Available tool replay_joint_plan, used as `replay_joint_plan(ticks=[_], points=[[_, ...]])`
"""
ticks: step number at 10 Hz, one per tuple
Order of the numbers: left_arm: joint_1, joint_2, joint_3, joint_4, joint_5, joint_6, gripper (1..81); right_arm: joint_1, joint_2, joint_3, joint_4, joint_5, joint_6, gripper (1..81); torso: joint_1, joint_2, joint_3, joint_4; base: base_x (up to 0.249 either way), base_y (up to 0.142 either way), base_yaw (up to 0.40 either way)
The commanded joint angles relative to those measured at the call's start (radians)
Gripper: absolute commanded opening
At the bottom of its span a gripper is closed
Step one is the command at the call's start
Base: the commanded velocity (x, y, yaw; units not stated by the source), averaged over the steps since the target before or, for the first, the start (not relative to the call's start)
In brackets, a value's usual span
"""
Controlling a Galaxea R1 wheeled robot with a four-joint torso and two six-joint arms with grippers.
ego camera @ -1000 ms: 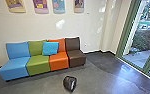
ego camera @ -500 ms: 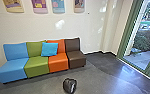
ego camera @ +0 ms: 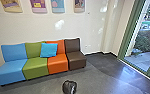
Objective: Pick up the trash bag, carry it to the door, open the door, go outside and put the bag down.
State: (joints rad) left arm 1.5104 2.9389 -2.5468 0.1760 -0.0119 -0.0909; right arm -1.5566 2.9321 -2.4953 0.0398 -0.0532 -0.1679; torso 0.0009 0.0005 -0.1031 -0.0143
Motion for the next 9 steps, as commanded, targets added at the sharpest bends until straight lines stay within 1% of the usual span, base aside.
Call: replay_joint_plan(ticks=[1, 4, 9], points=[[-0.035, -0.009, 0.006, -0.004, 0.058, 0.003, 81.1, 0.032, 0.0, 0.007, -0.008, -0.07, -0.005, 81.1, 0.0, -0.001, 0.0, 0.0, 0.126, 0.0, 0.0], [-0.035, -0.006, 0.006, -0.004, 0.058, 0.003, 81.1, 0.031, -0.002, 0.006, -0.008, -0.07, -0.007, 81.1, 0.0, -0.001, 0.0, 0.0, 0.126, 0.0, 0.0], [-0.035, -0.006, 0.006, -0.004, 0.058, 0.003, 81.1, 0.032, 0.0, 0.006, -0.009, -0.07, -0.005, 81.1, 0.0, -0.001, 0.0, 0.0, 0.126, -0.063, 0.0]])
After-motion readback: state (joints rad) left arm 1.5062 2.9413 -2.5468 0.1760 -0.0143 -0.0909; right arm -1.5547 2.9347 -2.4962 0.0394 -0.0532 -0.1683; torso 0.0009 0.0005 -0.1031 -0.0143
